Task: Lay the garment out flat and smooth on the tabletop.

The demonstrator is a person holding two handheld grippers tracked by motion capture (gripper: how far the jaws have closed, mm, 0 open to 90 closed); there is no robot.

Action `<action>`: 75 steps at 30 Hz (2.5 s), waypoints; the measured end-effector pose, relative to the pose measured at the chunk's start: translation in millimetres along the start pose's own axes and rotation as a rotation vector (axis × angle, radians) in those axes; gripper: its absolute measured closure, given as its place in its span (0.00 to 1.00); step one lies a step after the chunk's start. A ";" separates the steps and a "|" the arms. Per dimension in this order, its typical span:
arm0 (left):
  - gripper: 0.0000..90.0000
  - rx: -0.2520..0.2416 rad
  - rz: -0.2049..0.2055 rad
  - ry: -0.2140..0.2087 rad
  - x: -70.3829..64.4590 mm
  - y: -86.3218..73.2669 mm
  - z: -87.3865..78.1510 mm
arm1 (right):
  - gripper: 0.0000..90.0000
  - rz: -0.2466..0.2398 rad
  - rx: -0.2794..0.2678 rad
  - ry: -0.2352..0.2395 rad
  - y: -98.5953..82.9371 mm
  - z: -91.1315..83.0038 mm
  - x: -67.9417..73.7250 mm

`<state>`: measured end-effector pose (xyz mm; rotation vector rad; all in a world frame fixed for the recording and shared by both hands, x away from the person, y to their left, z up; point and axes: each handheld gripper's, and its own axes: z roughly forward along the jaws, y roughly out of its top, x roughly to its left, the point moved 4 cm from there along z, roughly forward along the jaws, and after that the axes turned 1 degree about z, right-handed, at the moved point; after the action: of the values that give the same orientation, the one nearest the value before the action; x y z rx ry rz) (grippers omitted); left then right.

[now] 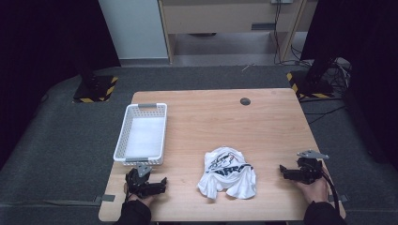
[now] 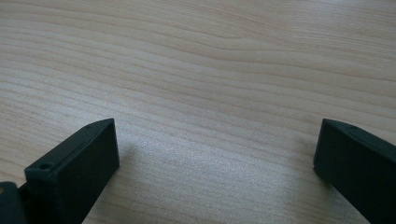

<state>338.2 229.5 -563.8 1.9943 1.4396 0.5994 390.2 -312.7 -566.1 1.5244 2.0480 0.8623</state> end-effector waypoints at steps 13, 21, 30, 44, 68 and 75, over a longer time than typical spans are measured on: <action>0.01 0.047 0.015 -0.027 -3.4 2.7 -2.0 | 0.04 0.039 -0.006 -0.035 -3.8 -5.2 0.9; 0.05 0.089 -0.022 -0.048 -9.3 6.9 -4.8 | 0.06 0.019 0.015 -0.030 -0.4 -10.6 8.4; 0.09 0.065 -0.050 -0.117 -33.6 20.6 -25.4 | 0.06 0.046 -0.030 0.015 9.3 -27.2 15.5; 0.09 -0.081 0.006 -0.172 -52.9 47.2 -42.7 | 0.12 0.066 -0.098 0.177 29.6 -46.4 22.3; 0.08 -0.155 0.073 -0.216 -77.0 81.1 -38.6 | 0.10 0.040 -0.157 0.207 56.9 -55.6 31.6; 0.08 -0.158 0.065 -0.236 -80.0 89.3 -31.9 | 0.10 0.036 -0.158 0.218 61.5 -55.6 34.6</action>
<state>352.9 139.4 -479.8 1.9212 1.1554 0.4714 384.5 -279.7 -482.8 1.4385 2.0492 1.2219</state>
